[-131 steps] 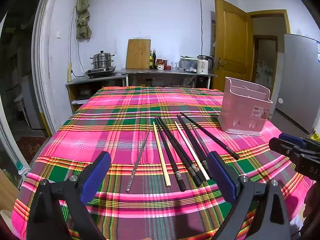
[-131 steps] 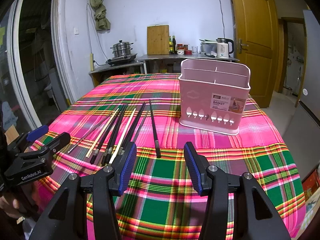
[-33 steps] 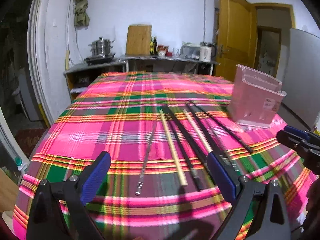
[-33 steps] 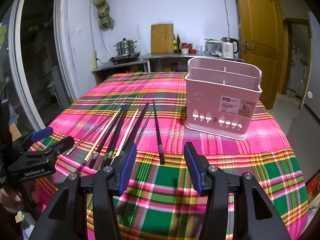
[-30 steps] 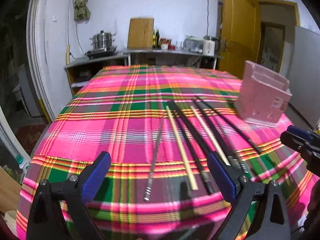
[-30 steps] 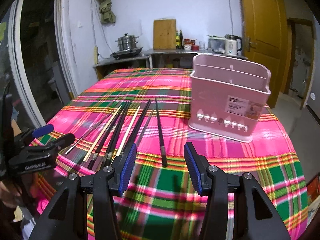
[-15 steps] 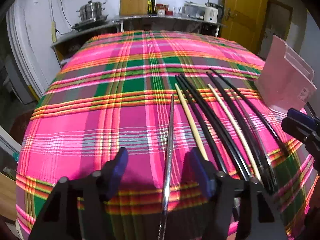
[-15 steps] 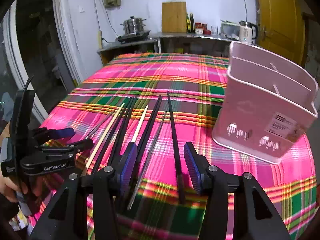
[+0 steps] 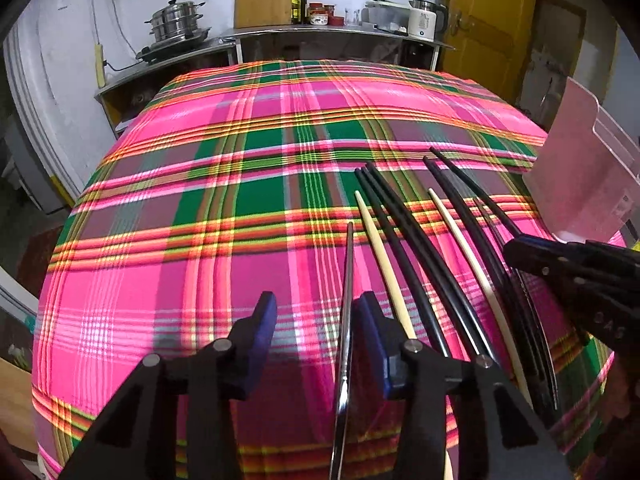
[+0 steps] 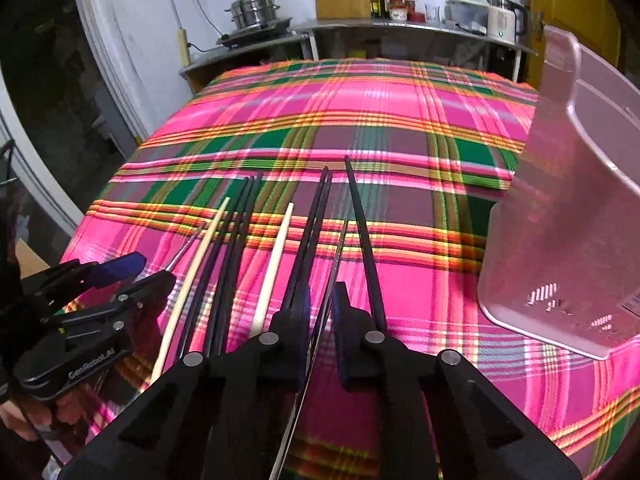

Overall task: Organize utensils
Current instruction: 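Grasp a thin metal chopstick with the left tool while the right tool grasps another chopstick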

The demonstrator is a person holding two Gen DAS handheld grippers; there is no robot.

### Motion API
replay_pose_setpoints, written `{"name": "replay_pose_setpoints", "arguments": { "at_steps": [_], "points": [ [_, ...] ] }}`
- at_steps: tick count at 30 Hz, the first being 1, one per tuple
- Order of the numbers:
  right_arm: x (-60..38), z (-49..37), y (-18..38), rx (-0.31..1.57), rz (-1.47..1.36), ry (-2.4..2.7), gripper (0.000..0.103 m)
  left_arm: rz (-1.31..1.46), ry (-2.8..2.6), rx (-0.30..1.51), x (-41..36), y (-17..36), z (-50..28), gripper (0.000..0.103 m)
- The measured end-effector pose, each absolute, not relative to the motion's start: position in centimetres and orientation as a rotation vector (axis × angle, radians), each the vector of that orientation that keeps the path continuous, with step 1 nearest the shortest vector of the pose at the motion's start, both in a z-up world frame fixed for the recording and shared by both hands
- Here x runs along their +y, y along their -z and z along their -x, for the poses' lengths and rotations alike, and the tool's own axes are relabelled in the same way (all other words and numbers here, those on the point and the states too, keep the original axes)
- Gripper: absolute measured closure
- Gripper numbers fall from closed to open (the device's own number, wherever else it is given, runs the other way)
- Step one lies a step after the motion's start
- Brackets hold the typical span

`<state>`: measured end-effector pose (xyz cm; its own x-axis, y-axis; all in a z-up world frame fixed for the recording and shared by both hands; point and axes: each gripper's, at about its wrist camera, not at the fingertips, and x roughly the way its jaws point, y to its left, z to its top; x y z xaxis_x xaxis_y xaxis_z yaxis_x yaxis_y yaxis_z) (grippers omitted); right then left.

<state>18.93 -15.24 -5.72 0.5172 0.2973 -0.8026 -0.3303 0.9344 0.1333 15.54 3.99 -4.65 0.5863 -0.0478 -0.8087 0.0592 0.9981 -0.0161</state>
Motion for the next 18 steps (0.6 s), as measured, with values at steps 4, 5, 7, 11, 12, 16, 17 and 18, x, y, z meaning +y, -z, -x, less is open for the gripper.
{"name": "replay_pose_setpoints", "arguments": {
  "at_steps": [4, 5, 7, 11, 12, 16, 17, 18],
  "points": [
    [-14.9, -19.5, 6.1, 0.973, 0.054, -0.363, 0.094, -0.039, 0.073, 0.960, 3.5, 4.5, -16.1, 0.058],
    [-14.8, -19.6, 6.1, 0.975, 0.057, -0.360, 0.094, -0.047, 0.076, 0.964, 3.4, 4.5, -16.2, 0.059],
    [-14.6, -19.8, 6.1, 0.980, 0.061, -0.357, 0.094, -0.047, 0.086, 0.971, 3.3, 4.4, -16.5, 0.066],
    [-14.3, -20.4, 5.9, 0.992, 0.048, -0.370, 0.097, -0.066, 0.115, 0.979, 2.5, 4.2, -16.8, 0.095],
    [-14.3, -20.4, 5.8, 0.992, 0.044, -0.374, 0.097, -0.065, 0.118, 0.982, 2.3, 4.1, -16.9, 0.097],
    [-14.8, -20.0, 5.0, 0.969, 0.027, -0.392, 0.097, -0.013, 0.123, 0.980, 2.9, 3.6, -16.9, 0.097],
    [-15.0, -19.8, 4.7, 0.962, 0.023, -0.395, 0.097, -0.004, 0.122, 0.973, 3.0, 3.3, -16.8, 0.097],
    [-15.1, -19.6, 4.4, 0.957, 0.015, -0.400, 0.097, 0.002, 0.122, 0.964, 3.2, 2.9, -16.7, 0.097]
  ]
}}
